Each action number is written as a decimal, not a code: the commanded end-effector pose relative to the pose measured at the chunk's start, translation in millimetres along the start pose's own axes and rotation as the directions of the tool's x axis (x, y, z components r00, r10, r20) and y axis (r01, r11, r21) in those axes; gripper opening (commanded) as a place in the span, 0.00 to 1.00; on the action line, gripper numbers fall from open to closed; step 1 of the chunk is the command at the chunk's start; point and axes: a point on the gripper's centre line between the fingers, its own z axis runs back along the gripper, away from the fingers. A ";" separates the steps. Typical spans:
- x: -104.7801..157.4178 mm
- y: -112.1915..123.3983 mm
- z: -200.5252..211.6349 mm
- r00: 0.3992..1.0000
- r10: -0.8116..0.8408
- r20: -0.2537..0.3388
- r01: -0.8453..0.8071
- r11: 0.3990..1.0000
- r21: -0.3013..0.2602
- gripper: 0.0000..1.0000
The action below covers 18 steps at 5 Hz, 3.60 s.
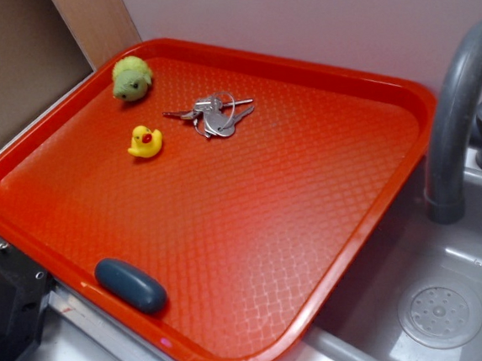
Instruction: Grab the green animal.
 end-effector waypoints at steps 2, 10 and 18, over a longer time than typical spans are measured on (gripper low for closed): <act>25.5 22.8 -21.3 0.976 0.216 -0.002 -0.216 0.976 0.003 1.00; 171.6 171.6 -199.3 0.697 0.635 0.333 -0.704 0.694 0.149 1.00; 133.9 68.6 -38.5 0.965 0.262 -0.002 -0.260 0.959 -0.111 0.00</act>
